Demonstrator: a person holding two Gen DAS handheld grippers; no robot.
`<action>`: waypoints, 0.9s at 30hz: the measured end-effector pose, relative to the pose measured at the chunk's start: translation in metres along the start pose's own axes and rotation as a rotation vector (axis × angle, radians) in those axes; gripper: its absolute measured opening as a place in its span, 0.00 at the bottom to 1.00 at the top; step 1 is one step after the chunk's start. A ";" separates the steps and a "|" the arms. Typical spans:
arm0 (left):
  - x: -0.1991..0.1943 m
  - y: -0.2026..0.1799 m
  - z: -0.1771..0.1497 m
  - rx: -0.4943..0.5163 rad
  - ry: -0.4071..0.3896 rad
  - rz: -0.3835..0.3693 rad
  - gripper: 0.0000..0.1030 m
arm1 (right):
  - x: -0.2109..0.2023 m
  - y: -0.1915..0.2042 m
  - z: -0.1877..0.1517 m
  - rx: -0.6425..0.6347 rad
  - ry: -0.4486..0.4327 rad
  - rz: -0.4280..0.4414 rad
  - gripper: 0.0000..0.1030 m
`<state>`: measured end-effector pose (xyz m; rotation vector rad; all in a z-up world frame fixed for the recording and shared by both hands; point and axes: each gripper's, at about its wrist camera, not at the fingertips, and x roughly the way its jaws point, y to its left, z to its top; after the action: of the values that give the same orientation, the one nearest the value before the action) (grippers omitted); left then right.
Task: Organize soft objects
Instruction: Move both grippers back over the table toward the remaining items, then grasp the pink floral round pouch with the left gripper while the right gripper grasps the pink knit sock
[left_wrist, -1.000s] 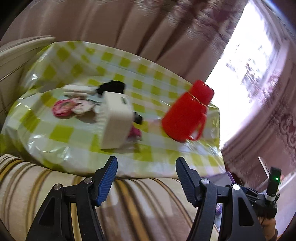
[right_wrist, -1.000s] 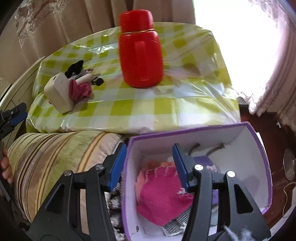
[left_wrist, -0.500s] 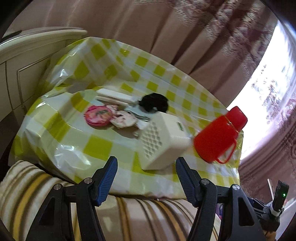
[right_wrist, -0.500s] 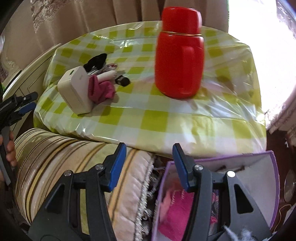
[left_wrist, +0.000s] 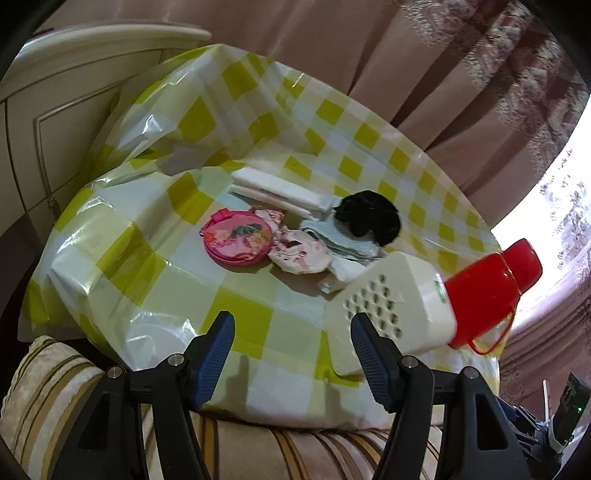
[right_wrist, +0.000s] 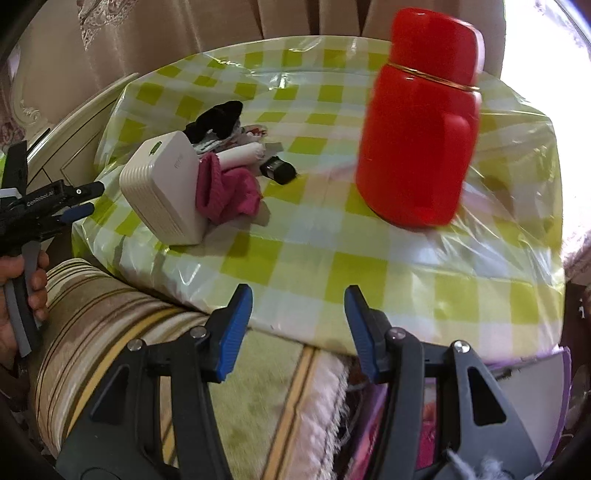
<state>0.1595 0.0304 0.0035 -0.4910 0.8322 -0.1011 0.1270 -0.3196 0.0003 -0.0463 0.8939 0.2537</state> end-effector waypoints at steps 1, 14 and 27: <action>0.003 0.002 0.002 -0.006 0.004 0.003 0.64 | 0.005 0.002 0.003 -0.010 0.000 0.011 0.55; 0.048 0.021 0.032 0.004 0.061 0.081 0.68 | 0.057 0.032 0.030 -0.289 -0.059 0.167 0.55; 0.110 0.020 0.055 0.273 0.155 0.243 0.79 | 0.108 0.036 0.051 -0.428 -0.020 0.240 0.69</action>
<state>0.2725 0.0386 -0.0495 -0.1241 1.0073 -0.0276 0.2224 -0.2559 -0.0488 -0.3337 0.8123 0.6654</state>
